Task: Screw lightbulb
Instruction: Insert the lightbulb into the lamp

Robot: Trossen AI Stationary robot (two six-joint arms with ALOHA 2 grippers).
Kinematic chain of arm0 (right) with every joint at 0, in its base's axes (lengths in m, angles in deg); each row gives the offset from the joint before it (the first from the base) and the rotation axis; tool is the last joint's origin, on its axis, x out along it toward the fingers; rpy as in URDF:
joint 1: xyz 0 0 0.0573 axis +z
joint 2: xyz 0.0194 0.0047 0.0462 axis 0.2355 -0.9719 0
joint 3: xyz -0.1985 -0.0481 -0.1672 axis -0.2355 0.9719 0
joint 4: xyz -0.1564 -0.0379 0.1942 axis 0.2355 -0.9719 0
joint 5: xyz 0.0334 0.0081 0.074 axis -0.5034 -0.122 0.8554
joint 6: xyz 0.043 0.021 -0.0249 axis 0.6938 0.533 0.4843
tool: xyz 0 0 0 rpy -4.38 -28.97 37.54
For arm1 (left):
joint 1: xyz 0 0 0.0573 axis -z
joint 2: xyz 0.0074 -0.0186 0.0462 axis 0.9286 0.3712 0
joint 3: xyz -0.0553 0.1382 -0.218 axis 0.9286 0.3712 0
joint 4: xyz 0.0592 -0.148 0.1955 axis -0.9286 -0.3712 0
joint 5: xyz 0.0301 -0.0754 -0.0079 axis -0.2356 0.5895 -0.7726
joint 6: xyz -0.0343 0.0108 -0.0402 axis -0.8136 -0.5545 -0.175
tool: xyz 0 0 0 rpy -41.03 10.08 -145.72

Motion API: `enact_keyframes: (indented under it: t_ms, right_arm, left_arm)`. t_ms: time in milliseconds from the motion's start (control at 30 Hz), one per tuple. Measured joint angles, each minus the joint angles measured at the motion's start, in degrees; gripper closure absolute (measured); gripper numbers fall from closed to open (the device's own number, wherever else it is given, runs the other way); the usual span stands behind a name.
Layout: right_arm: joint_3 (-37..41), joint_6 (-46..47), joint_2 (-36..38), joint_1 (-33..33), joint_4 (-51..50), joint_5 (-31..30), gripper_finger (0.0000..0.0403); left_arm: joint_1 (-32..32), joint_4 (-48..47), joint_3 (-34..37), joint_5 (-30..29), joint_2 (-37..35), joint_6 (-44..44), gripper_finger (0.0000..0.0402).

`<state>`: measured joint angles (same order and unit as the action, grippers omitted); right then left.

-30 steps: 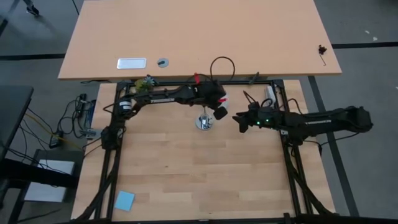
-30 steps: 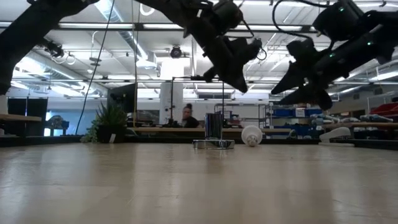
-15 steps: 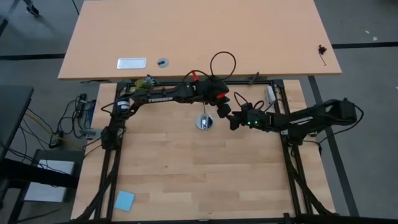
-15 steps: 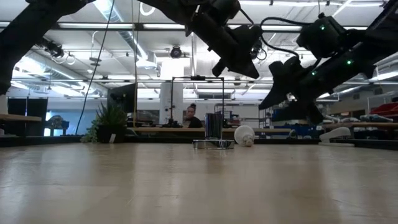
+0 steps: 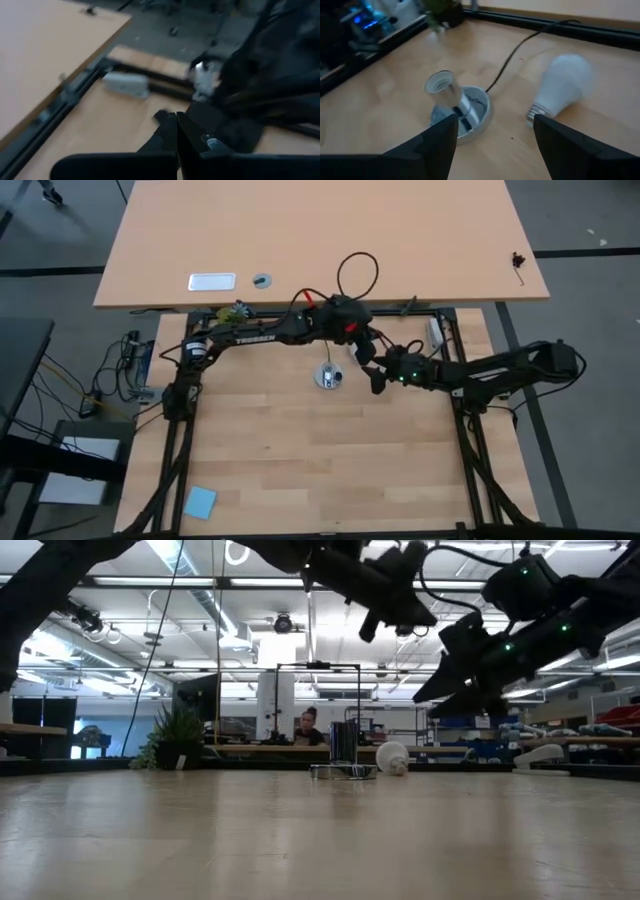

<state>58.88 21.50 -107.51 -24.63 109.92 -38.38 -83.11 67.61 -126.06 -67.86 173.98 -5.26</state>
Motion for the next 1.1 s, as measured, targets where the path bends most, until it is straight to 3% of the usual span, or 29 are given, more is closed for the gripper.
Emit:
enact_keyframes:
  t_ms: [267,467,800,1100]
  right_arm:
    - [0.02,-5.02,4.02,0.0,-4.08,2.17,0.0136]
    - [0.03,-9.42,4.22,-0.07,-1.36,2.21,0.0136]
    - [0.02,-10.02,4.13,-0.11,-1.29,4.53,0.0136]
    - [0.04,-11.91,4.13,-0.55,-2.21,5.41,0.0136]
  left_arm:
    - [1.03,5.75,0.04,3.12,-4.8,3.35,0.0401]
    - [1.63,6.54,-0.04,4.7,-8.4,6.49,0.0401]
    - [5.25,6.61,0.17,4.22,-9.1,12.11,0.0401]
    - [6.6,16.18,7.73,3.85,-9.14,10.5,0.0401]
